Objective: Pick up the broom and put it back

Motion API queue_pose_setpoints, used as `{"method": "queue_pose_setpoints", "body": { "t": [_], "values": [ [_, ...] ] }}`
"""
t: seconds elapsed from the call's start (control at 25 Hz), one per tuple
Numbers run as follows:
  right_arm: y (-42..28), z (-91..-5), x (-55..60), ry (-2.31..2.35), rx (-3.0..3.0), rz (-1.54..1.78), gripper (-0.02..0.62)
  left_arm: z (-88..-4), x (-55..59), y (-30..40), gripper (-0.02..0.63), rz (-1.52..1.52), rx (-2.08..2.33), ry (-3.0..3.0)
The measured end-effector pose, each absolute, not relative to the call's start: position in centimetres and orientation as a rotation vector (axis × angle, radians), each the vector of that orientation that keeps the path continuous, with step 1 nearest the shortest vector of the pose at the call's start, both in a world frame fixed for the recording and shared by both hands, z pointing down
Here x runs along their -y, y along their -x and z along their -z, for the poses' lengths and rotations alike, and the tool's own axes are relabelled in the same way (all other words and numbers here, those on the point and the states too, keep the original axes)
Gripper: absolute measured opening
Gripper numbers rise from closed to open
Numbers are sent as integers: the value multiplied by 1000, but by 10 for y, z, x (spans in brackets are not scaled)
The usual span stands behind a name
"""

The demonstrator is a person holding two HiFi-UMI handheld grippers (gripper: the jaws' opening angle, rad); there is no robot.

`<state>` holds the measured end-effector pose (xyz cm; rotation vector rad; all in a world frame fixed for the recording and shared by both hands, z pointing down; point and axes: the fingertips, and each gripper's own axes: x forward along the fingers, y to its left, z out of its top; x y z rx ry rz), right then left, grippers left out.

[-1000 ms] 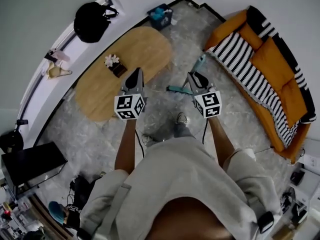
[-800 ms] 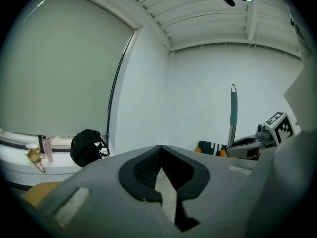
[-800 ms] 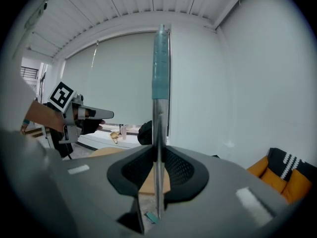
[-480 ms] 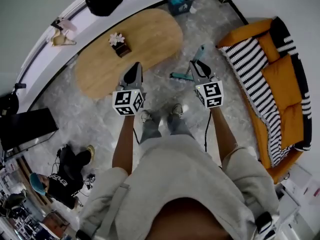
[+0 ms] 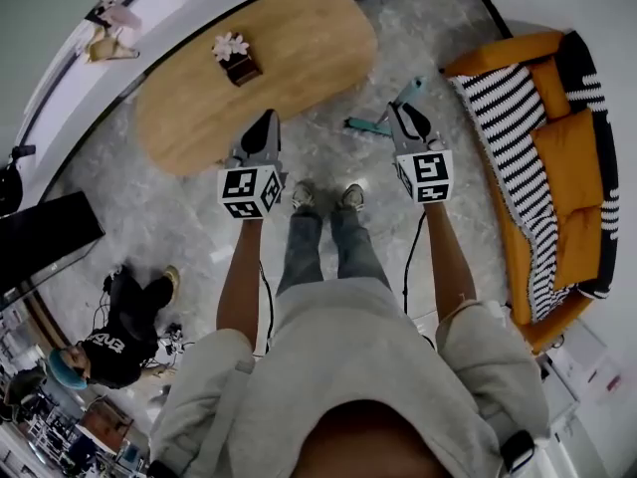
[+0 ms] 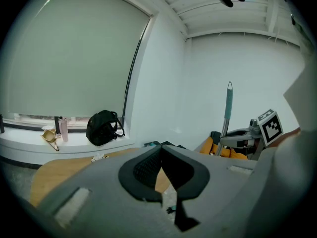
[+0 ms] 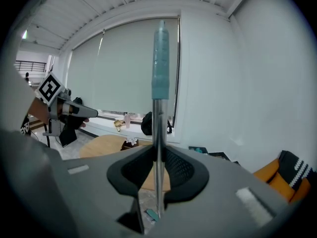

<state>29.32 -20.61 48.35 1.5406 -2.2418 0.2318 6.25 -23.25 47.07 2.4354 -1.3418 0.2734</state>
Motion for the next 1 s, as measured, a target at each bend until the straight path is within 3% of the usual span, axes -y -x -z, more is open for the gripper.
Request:
{"method": "queue_pose_setpoints", "body": {
  "t": [1.0],
  "values": [
    [-251,-670,211,-1457,2192,-390,75,-667,229,-47,3,-362,1251,-2332]
  ]
}}
